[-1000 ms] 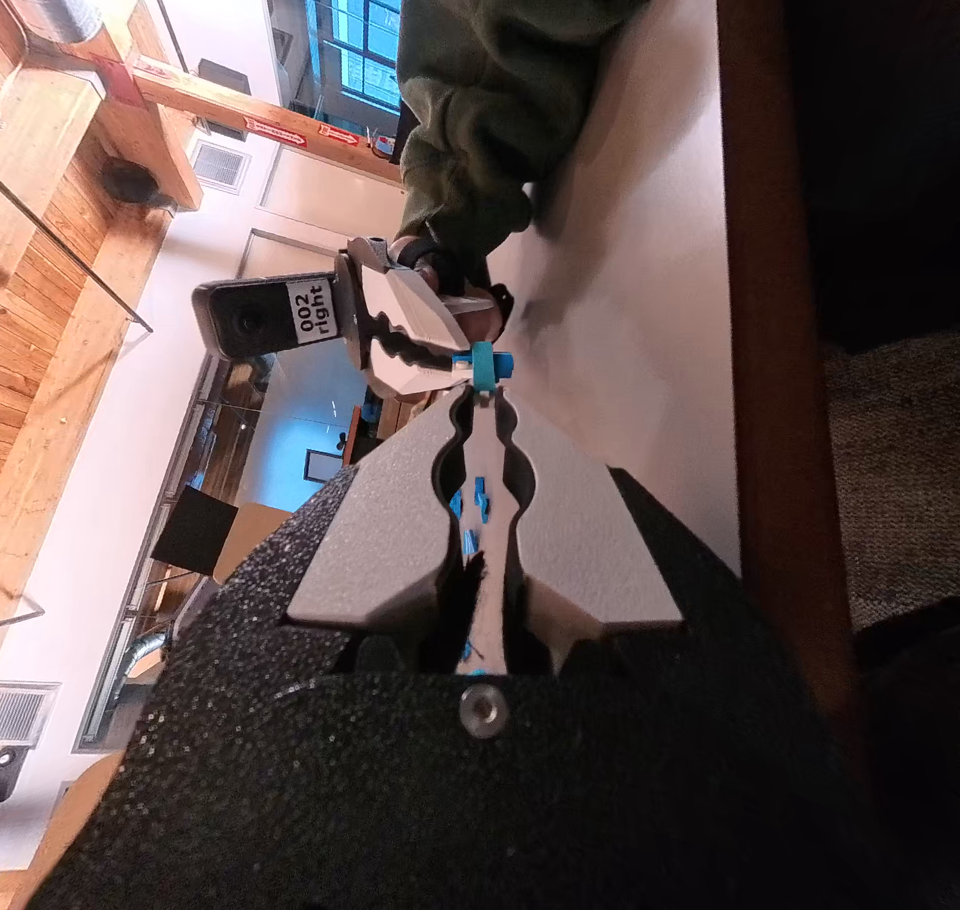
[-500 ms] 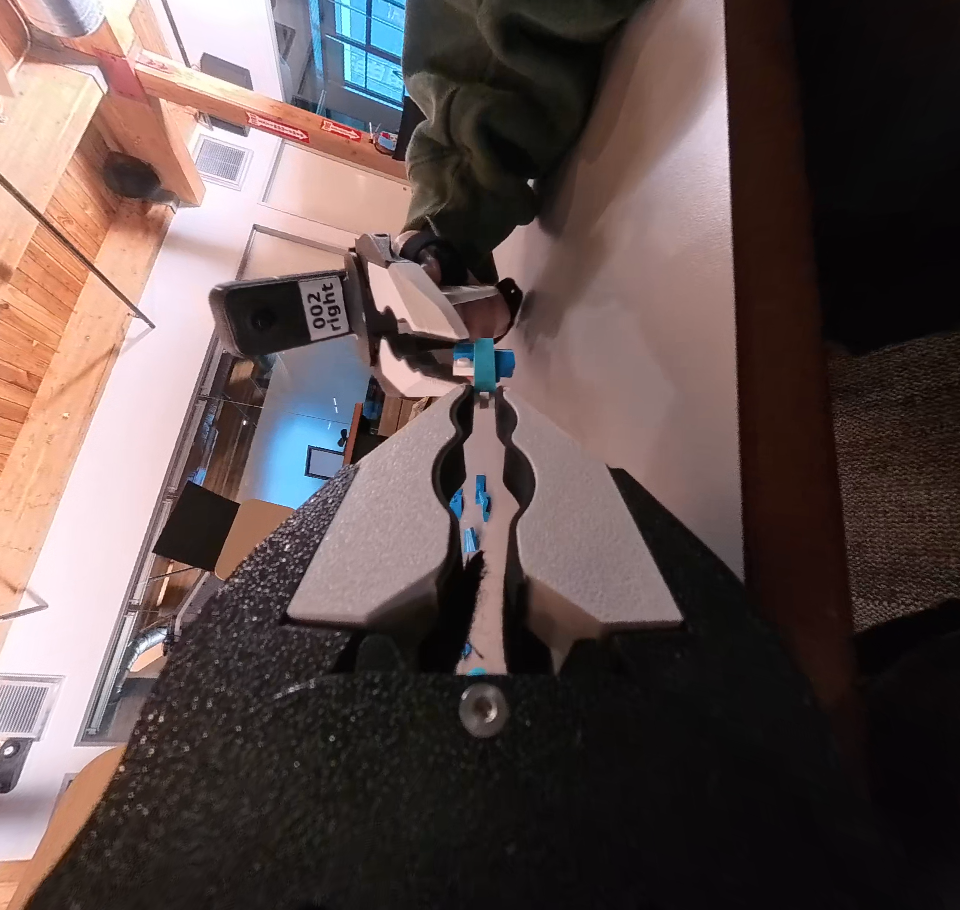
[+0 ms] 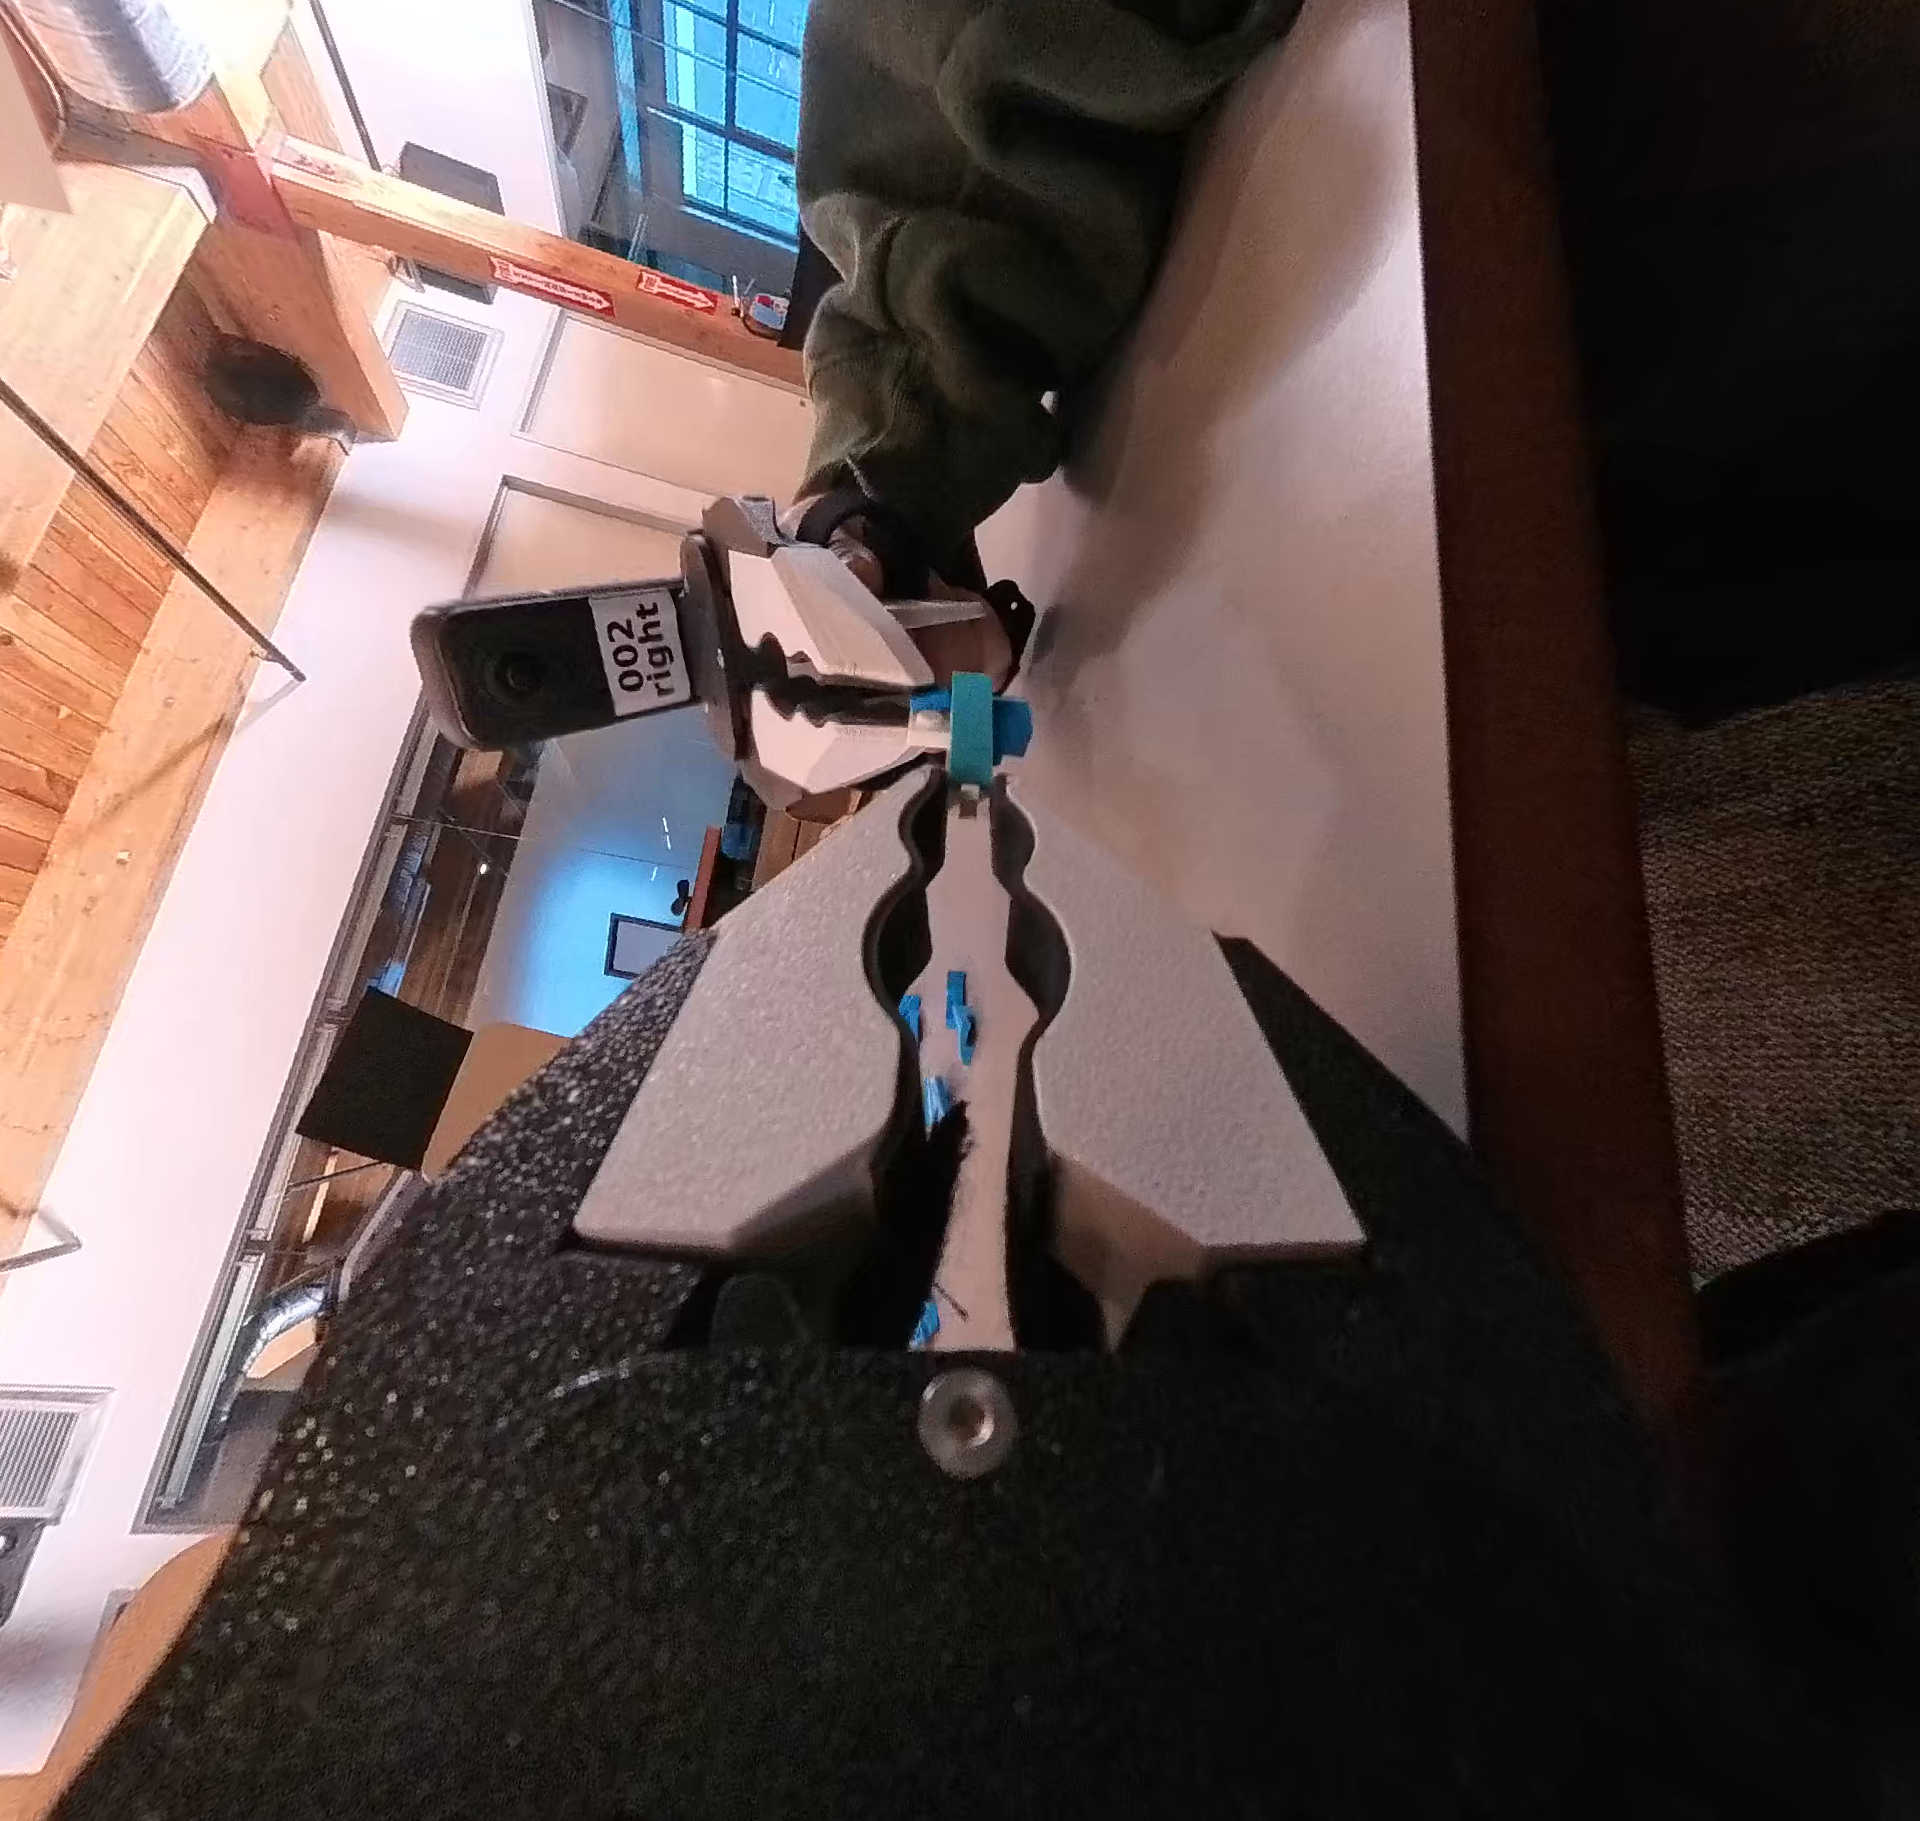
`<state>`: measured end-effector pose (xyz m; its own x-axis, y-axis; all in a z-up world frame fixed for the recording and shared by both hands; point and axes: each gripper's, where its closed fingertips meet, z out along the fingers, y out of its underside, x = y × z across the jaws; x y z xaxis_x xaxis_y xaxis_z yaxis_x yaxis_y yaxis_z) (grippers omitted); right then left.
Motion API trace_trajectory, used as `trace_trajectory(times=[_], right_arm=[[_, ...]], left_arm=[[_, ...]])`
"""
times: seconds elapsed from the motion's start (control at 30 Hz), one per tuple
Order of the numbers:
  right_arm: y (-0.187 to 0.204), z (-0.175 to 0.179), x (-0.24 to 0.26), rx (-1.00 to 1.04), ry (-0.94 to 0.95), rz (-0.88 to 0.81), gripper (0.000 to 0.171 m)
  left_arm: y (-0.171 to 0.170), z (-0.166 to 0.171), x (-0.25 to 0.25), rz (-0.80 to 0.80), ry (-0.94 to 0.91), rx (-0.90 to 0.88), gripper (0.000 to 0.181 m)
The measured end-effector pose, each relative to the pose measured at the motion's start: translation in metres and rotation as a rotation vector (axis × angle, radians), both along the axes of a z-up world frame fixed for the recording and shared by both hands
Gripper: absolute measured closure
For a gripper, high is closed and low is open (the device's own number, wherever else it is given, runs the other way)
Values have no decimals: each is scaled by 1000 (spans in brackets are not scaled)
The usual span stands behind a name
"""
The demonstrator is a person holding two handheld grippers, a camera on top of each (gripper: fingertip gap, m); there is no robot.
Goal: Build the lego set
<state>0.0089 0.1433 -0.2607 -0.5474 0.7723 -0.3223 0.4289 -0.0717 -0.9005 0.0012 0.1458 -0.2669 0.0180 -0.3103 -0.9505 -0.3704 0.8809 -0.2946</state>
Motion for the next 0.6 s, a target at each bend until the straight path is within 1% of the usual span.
trace_trajectory(times=[0.13,0.27,0.37,0.47,0.6], right_arm=[[3,-1,-1,-15,-15,-12,167],[9,-6,-3,47,-47,-83,167],[14,-5,-5,63,-42,-128,167],[14,-6,-5,90,-35,-128,167],[12,-9,-3,51,-51,-112,167]], left_arm=[[2,-1,-1,12,6,-4,176],[10,-8,-3,59,41,6,176],[15,-6,-4,87,34,0,176],[15,-7,-4,90,40,14,176],[13,-11,-3,79,56,17,176]])
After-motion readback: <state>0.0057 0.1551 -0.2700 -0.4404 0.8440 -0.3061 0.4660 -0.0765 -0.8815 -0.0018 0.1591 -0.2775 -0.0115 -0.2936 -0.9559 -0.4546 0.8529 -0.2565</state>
